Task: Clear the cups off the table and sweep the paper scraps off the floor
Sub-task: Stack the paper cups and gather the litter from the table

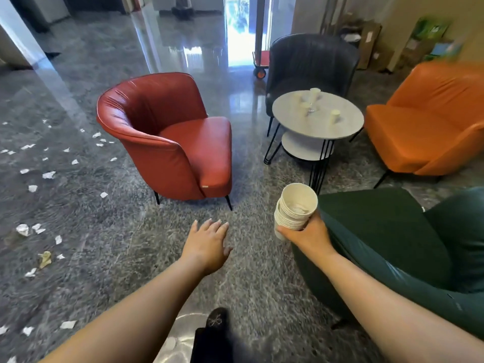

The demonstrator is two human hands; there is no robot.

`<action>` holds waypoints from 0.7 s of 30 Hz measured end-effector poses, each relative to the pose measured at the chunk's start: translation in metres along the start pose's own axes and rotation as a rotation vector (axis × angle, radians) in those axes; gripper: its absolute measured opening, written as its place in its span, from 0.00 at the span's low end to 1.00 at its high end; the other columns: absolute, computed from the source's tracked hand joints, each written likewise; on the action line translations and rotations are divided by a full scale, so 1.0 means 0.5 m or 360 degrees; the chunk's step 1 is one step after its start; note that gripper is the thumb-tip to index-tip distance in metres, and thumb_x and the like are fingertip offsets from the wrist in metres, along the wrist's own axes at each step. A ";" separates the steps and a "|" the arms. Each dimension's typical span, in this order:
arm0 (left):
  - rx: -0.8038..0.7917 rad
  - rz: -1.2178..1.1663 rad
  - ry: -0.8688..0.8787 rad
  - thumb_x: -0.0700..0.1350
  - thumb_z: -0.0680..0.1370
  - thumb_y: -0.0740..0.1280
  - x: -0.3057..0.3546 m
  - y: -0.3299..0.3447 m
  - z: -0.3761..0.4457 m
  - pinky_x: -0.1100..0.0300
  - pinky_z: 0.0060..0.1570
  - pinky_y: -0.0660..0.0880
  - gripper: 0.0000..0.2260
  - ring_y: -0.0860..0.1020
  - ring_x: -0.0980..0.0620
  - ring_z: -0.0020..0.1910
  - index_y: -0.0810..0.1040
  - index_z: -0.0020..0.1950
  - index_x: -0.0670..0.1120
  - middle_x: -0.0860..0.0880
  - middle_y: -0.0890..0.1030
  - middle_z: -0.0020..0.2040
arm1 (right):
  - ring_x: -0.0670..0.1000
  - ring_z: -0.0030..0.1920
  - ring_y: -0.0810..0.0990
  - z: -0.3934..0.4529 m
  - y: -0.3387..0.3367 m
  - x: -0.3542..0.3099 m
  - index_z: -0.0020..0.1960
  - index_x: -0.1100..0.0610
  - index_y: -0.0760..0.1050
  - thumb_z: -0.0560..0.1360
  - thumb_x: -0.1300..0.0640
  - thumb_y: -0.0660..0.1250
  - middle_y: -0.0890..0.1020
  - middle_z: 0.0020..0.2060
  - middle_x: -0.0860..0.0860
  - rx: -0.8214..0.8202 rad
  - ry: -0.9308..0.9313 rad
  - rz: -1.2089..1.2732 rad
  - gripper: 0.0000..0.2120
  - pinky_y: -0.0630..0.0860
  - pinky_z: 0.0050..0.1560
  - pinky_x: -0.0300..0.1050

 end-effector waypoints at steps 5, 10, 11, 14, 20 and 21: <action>0.0044 0.0073 0.0151 0.60 0.80 0.55 -0.089 -0.053 0.192 0.44 0.74 0.48 0.30 0.54 0.48 0.77 0.53 0.79 0.51 0.50 0.58 0.78 | 0.48 0.55 0.78 0.149 0.056 -0.018 0.65 0.56 0.69 0.60 0.56 0.82 0.79 0.54 0.49 0.0145 0.0101 0.0066 0.37 0.73 0.56 0.43; 0.0000 0.0136 0.0280 0.60 0.79 0.57 -0.138 -0.103 0.350 0.44 0.74 0.48 0.31 0.54 0.48 0.77 0.53 0.78 0.51 0.50 0.57 0.78 | 0.48 0.57 0.78 0.266 0.076 -0.019 0.67 0.51 0.68 0.58 0.51 0.82 0.79 0.57 0.47 0.0282 0.0211 0.0093 0.42 0.74 0.58 0.45; 0.0003 0.0139 0.0308 0.60 0.79 0.57 -0.144 -0.110 0.382 0.44 0.74 0.48 0.30 0.54 0.48 0.77 0.54 0.78 0.51 0.50 0.57 0.78 | 0.48 0.57 0.79 0.288 0.075 -0.016 0.67 0.51 0.68 0.57 0.51 0.83 0.80 0.56 0.47 0.0330 0.0231 0.0108 0.42 0.75 0.58 0.46; -0.0017 0.0149 0.0346 0.60 0.79 0.57 -0.152 -0.125 0.459 0.44 0.74 0.48 0.30 0.54 0.48 0.77 0.55 0.78 0.52 0.51 0.58 0.78 | 0.47 0.56 0.78 0.332 0.072 -0.011 0.68 0.51 0.67 0.59 0.55 0.82 0.79 0.56 0.46 0.0395 0.0282 0.0132 0.42 0.73 0.54 0.41; -0.0029 0.0199 0.0439 0.61 0.79 0.57 -0.134 -0.157 0.683 0.43 0.74 0.50 0.29 0.56 0.48 0.76 0.55 0.78 0.52 0.51 0.60 0.77 | 0.46 0.55 0.79 0.518 0.050 0.021 0.66 0.52 0.69 0.60 0.58 0.82 0.80 0.54 0.45 0.0466 0.0323 0.0155 0.38 0.72 0.53 0.38; -0.0037 0.0198 0.0437 0.61 0.79 0.57 -0.129 -0.164 0.722 0.43 0.74 0.50 0.29 0.56 0.48 0.76 0.56 0.78 0.52 0.50 0.61 0.77 | 0.46 0.55 0.79 0.556 0.044 0.027 0.65 0.51 0.70 0.59 0.57 0.82 0.81 0.54 0.45 0.0468 0.0333 0.0155 0.38 0.73 0.54 0.40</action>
Point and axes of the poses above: each hand's wrist, its own z-axis towards the middle knuckle, its own y-axis out of the palm, x = y × z, the point moved 4 cm from there along z, towards the middle knuckle
